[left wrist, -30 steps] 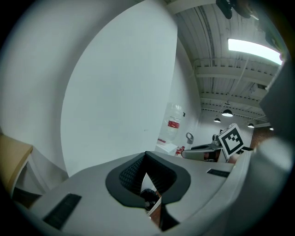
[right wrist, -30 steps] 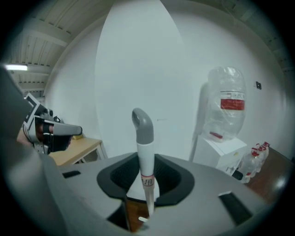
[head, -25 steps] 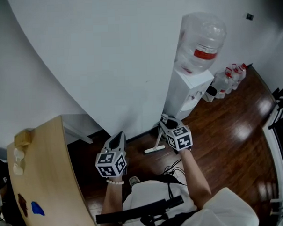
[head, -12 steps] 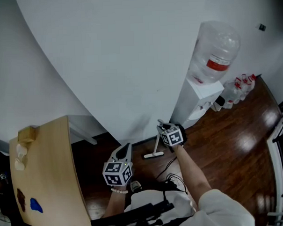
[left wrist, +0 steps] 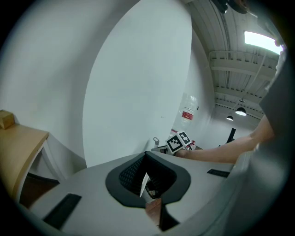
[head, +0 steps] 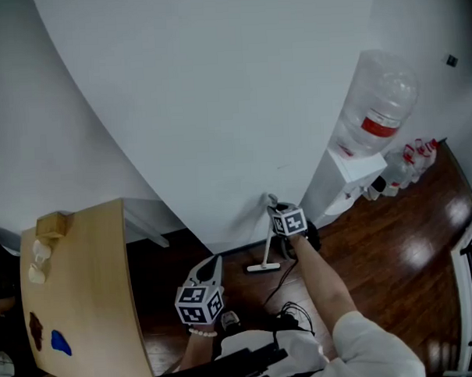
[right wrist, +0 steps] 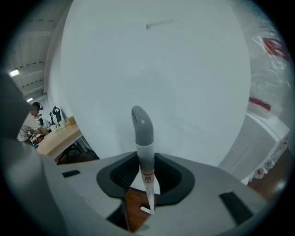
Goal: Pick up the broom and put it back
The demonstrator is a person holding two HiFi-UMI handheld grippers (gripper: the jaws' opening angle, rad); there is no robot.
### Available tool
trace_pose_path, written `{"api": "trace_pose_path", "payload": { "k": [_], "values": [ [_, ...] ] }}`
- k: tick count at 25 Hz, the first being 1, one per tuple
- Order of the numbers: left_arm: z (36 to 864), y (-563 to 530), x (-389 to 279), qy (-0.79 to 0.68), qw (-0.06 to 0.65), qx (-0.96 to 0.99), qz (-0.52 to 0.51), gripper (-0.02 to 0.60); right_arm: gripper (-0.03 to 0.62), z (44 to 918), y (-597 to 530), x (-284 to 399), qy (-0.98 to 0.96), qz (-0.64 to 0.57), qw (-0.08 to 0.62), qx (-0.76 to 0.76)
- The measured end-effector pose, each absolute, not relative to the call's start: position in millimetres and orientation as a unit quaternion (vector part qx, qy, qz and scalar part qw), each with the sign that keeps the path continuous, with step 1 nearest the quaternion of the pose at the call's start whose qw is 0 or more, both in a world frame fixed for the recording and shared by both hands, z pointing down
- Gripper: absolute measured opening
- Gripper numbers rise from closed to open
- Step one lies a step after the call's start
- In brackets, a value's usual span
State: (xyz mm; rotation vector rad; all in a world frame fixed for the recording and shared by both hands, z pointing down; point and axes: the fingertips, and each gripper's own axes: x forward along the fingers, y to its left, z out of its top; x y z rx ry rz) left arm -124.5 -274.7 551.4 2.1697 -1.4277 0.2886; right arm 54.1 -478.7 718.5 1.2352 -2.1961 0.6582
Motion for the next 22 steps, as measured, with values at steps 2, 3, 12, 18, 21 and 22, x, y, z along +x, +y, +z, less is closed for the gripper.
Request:
{"api": "trace_pose_path", "payload": {
  "k": [2, 3, 12, 18, 21, 22],
  "values": [
    [553.6, -273.7, -129.1, -0.530, 0.265, 0.798, 0.107, -0.006, 0.126, 720.9, -485.1, 52.7, -0.811, 0.246, 0.266, 0.459],
    [554.8, -273.3, -131.3, -0.532, 0.266, 0.796, 0.108, -0.006, 0.126, 722.2, -487.8, 51.9, -0.811, 0.247, 0.266, 0.459],
    [569.4, -270.6, -150.2, -0.544, 0.290, 0.780, 0.106, -0.006, 0.126, 727.0, -501.6, 51.0, -0.806, 0.243, 0.280, 0.461],
    [571.3, -272.5, -162.0, -0.546, 0.297, 0.778, 0.094, -0.006, 0.184, 718.3, -489.6, 53.4, -0.804, 0.240, 0.282, 0.464],
    [566.5, -282.0, -162.3, -0.539, 0.293, 0.785, 0.084, -0.006, 0.184, 703.8, -472.4, 67.6, -0.795, 0.246, 0.262, 0.488],
    [564.4, -284.3, -162.4, -0.534, 0.291, 0.789, 0.082, -0.006, 0.183, 698.6, -462.4, 71.0, -0.794, 0.248, 0.253, 0.494]
  ]
}}
